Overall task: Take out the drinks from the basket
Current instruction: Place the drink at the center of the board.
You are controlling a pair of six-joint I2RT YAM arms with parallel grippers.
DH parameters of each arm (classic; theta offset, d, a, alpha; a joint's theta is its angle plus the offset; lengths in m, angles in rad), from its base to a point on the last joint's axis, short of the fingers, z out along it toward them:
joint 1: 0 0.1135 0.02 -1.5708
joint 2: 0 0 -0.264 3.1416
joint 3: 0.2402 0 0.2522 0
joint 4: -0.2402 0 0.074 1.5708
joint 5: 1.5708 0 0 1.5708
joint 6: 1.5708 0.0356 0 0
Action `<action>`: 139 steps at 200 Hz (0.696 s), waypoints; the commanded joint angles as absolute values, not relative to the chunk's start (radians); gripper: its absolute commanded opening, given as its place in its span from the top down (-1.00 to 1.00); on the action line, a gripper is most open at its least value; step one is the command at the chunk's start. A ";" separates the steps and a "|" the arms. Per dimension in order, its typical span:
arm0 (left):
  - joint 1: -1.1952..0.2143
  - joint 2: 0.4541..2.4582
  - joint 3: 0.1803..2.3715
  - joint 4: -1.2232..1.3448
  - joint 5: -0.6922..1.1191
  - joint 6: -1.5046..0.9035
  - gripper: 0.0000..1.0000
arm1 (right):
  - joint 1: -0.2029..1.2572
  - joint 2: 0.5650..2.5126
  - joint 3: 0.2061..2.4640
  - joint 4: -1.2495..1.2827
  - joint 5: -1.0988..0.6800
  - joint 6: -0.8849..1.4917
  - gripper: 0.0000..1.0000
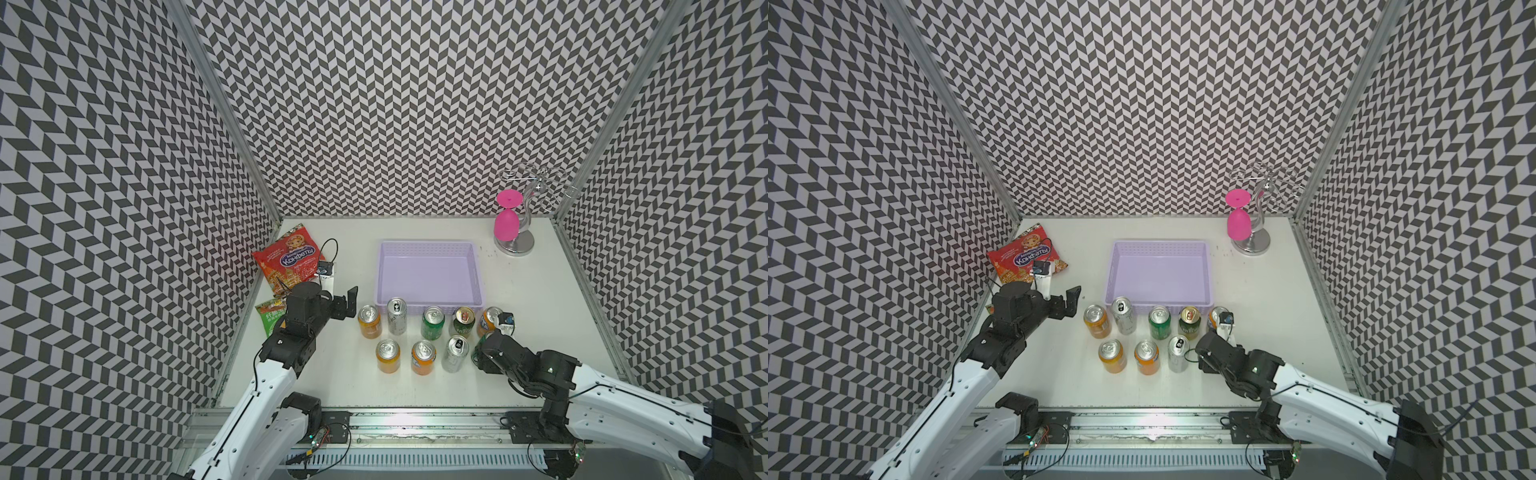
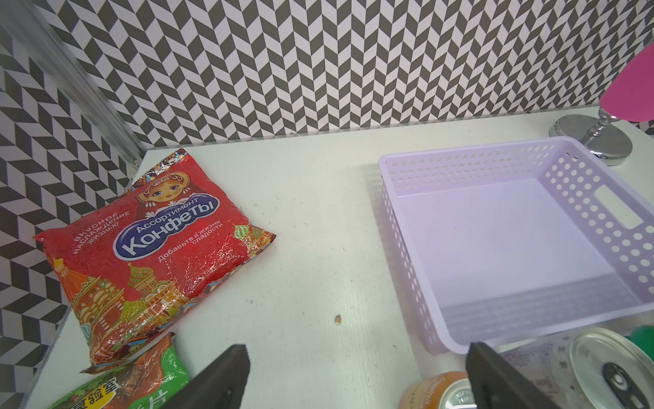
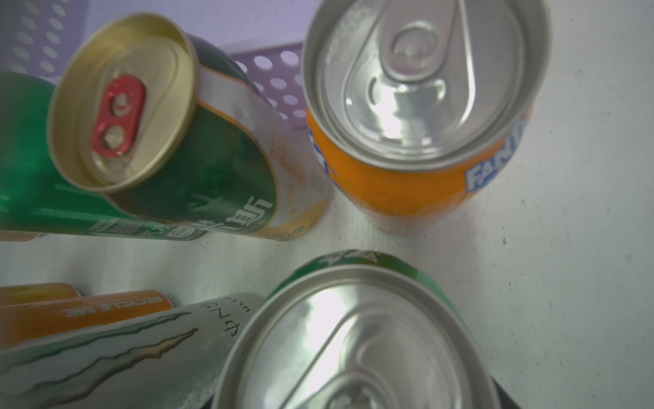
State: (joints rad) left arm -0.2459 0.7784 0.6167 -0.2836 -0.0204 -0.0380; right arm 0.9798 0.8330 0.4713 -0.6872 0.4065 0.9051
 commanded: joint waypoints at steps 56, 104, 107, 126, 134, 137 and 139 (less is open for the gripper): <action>-0.236 0.781 0.618 -0.258 -0.011 -0.029 -0.98 | 0.989 0.797 0.494 -0.626 0.427 0.900 -0.59; -0.236 0.785 0.617 -0.256 -0.012 -0.028 -0.99 | 0.988 0.768 0.536 -0.655 0.428 0.904 -0.66; -0.236 0.785 0.618 -0.257 -0.011 -0.028 -0.99 | 0.989 0.767 0.539 -0.659 0.430 0.904 -0.67; -0.236 0.788 0.618 -0.258 -0.011 -0.029 -0.98 | 0.989 0.757 0.575 -0.683 0.448 0.902 -0.73; -0.236 0.788 0.618 -0.256 -0.011 -0.028 -0.98 | 0.989 0.752 0.589 -0.691 0.457 0.896 -0.75; -0.236 0.789 0.618 -0.257 -0.011 -0.028 -0.99 | 0.989 0.751 0.594 -0.694 0.462 0.895 -0.76; -0.236 0.790 0.618 -0.258 -0.011 -0.029 -0.99 | 0.989 0.750 0.598 -0.695 0.465 0.894 -0.76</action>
State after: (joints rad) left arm -0.2413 0.7876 0.6167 -0.2836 -0.0204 -0.0380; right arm 0.9817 0.7761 0.5354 -0.6949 0.4171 0.9012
